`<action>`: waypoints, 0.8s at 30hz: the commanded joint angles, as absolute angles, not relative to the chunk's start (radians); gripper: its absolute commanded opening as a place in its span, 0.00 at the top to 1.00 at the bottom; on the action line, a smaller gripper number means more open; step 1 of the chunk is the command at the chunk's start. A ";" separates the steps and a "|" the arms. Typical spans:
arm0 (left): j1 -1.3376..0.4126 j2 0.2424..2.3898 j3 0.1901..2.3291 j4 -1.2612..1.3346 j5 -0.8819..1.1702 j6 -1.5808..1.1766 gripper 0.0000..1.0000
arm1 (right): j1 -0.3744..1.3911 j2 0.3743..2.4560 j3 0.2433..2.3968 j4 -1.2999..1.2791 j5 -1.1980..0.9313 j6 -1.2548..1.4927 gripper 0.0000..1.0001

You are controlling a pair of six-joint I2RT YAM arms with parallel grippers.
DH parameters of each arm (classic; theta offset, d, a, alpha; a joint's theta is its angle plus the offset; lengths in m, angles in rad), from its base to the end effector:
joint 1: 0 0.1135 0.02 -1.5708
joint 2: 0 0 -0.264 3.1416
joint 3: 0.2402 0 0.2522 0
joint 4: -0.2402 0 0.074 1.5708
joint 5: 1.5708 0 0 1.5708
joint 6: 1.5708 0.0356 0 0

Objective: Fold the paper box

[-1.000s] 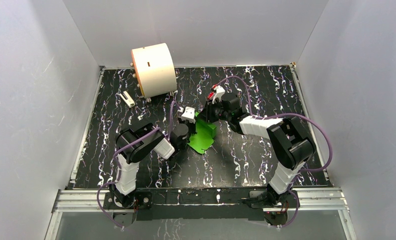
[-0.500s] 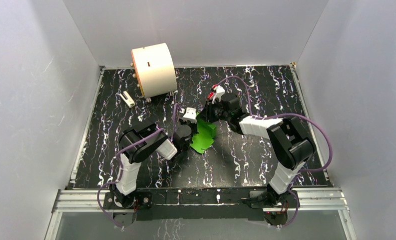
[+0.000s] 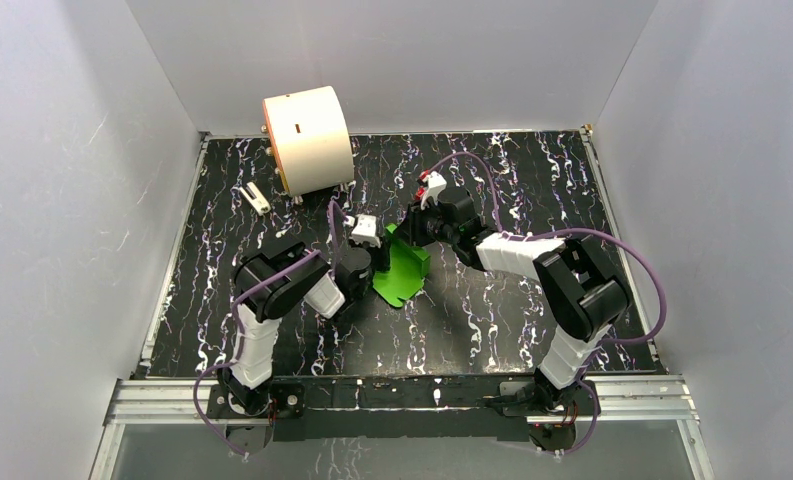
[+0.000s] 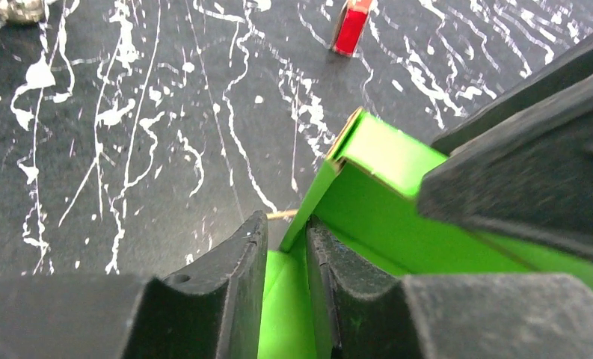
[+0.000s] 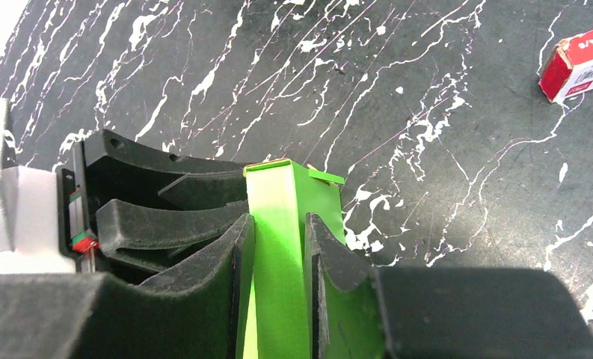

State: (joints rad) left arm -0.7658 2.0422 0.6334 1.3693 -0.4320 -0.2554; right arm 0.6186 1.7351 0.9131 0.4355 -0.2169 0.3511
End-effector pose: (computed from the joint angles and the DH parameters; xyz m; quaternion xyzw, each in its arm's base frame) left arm 0.2589 -0.2283 0.1124 0.0340 0.7189 -0.1960 0.6661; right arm 0.3008 0.2235 0.1944 -0.1699 0.8094 0.3381 0.4491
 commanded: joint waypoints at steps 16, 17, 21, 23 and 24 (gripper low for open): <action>-0.717 1.910 0.534 1.450 -0.271 -0.168 0.59 | 0.627 1.694 0.893 0.351 -0.205 0.311 0.63; -0.713 1.917 0.542 1.450 -0.266 -0.160 0.59 | 0.627 1.693 0.892 0.351 -0.205 0.311 0.63; -0.705 1.943 0.571 1.453 -0.282 -0.136 0.60 | 0.627 1.690 0.891 0.351 -0.210 0.313 0.64; -0.703 1.959 0.582 1.461 -0.273 -0.135 0.60 | 0.627 1.693 0.890 0.351 -0.211 0.314 0.65; -0.703 1.967 0.590 1.465 -0.262 -0.130 0.60 | 0.627 1.696 0.891 0.353 -0.214 0.314 0.65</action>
